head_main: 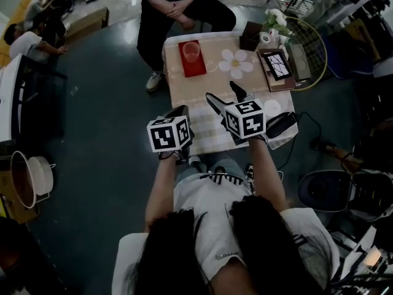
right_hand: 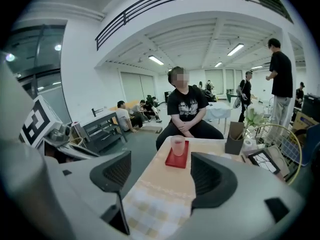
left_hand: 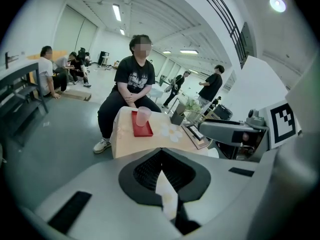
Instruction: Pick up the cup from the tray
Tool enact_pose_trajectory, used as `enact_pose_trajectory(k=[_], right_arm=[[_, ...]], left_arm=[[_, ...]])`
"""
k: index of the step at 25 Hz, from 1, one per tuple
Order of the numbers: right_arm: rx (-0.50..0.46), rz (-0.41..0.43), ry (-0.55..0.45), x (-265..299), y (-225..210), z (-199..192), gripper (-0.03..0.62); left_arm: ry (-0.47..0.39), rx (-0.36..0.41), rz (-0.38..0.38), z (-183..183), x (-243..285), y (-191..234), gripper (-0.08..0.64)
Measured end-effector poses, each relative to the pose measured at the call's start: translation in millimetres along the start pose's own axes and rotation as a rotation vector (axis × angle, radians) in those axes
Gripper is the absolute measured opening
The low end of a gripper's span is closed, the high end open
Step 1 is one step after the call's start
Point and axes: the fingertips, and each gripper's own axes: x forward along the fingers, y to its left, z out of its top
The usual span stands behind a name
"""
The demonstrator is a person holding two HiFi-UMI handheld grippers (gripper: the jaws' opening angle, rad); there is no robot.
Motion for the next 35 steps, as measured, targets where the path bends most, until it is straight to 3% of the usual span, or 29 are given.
enact_pose_trajectory(k=[14,26,35], right_arm=[[-0.128,0.09,0.127,129.3,-41.6,50.4,0.382],[-0.212,0.19,0.252,222.8,-64.9,39.7,0.4],[-0.318,0.211,0.348,283.1,-66.5,26.7,0.41]], left_arm=[[-0.008,-0.107,0.102,77.1,70.4,47.2,0.003],[0.04,-0.165,0.136,101.2,139.6,72.5,0.003],[0.049,-0.212,0.174,110.1,167.2,107.2,0.003]])
